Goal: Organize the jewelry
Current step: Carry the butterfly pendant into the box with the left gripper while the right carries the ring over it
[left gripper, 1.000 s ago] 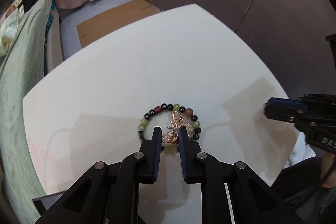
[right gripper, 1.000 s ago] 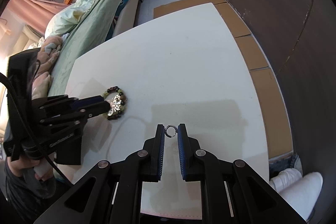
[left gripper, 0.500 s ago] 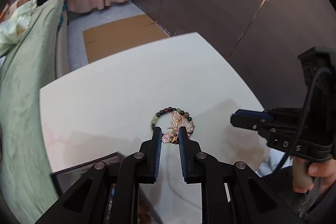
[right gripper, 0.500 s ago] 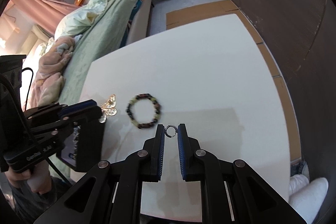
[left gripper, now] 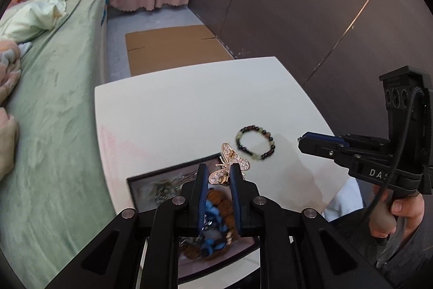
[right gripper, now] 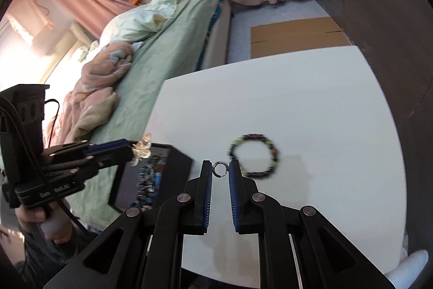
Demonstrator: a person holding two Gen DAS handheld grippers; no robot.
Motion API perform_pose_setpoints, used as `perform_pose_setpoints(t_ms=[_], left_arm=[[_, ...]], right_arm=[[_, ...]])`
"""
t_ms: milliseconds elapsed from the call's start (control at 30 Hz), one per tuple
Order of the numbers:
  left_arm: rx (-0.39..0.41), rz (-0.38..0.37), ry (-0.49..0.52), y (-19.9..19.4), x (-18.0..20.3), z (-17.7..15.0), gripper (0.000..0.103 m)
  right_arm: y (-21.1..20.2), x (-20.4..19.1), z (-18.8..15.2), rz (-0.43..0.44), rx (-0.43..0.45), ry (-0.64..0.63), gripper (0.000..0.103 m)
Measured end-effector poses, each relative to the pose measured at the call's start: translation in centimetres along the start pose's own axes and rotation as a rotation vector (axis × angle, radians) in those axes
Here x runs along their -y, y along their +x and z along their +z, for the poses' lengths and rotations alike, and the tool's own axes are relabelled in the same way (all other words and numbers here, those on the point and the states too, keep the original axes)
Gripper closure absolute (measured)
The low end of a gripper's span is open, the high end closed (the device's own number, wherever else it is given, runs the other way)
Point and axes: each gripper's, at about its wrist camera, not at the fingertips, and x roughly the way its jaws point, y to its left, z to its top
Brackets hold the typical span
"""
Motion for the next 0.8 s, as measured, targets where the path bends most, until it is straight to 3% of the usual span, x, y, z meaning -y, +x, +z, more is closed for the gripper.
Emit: perform_pose_setpoints(t_ms=[267,300,367,433,800], left_arm=[[-0.016,0.008,-0.053,-1.1,-2.4,-1.1,0.081],[-0.012,0.019,-0.06,-1.3,-2.7,-1.2,0.077],[0.004,0.02,-0.071,-1.9,-3.3,-1.4,0.047],[0.032,0.009,-0.093,-2.6,-3.9,-1.6,0.036],[0.077,0.018,-0.147,-4.6,-6.3,-1.9,0.035]], right_arm=[[0.9,-3.5,0.1,0.029,0.008,-0.059,0.089],[1.0,-3.8,0.1,0.033,0.009,-0.064,0.089],[1.0,-4.4,0.1,0.045,0.016,-0.075,0.089],[1.2,-5.1,0.1,0.054,0.024,-0.086,0.089],[3.4,-8.7,0.3,0.092,0.01,-0.129,0.089]])
